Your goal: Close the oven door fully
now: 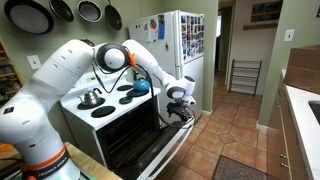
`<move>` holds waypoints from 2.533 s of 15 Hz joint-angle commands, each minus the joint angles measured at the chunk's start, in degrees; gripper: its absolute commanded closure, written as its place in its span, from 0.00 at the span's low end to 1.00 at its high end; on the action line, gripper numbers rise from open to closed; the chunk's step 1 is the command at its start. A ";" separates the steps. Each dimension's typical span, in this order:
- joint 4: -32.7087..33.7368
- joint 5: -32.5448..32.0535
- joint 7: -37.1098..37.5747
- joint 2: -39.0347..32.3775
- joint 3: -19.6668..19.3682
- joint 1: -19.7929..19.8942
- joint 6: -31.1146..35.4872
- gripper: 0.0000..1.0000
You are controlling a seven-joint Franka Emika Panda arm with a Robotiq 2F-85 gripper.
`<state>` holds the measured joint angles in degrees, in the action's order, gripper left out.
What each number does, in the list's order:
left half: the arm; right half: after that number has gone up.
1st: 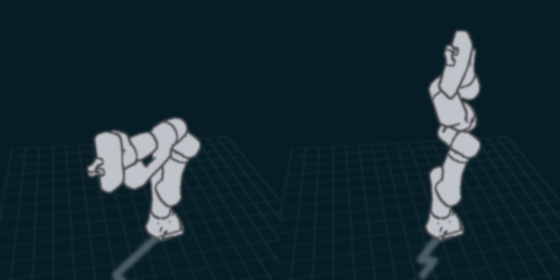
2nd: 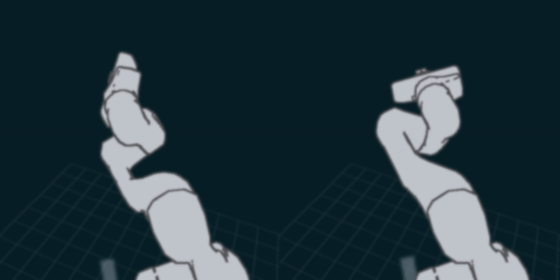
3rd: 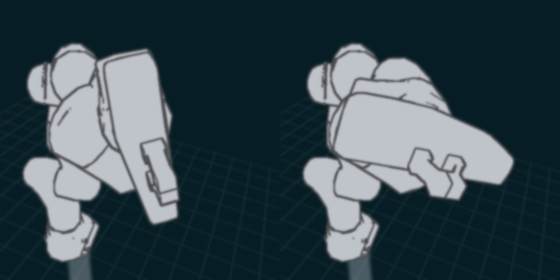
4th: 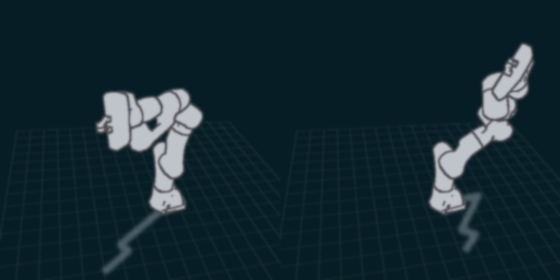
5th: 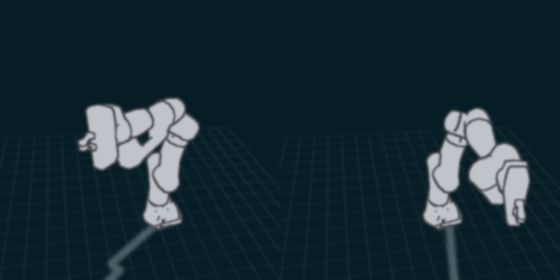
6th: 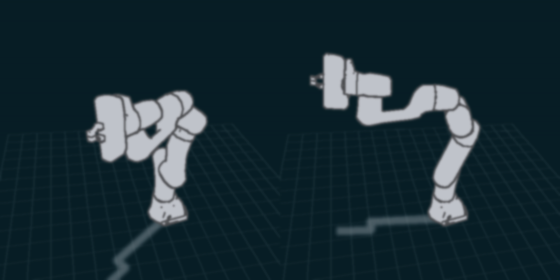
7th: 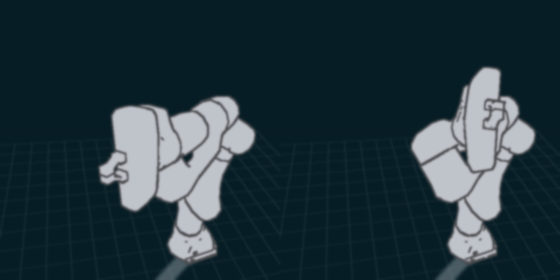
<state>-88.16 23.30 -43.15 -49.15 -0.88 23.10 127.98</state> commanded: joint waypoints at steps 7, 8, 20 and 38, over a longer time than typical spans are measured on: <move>8.84 -2.70 0.61 -7.59 2.34 3.12 -2.28 0.00; 9.00 -2.70 0.61 -7.62 2.36 3.13 -2.32 0.00; 24.67 -6.77 11.76 -22.86 2.54 0.63 -1.64 0.74; 37.96 -17.83 26.47 -36.39 -0.52 -3.70 0.48 0.94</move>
<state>-49.49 7.23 -17.27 -85.54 -1.16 19.55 127.40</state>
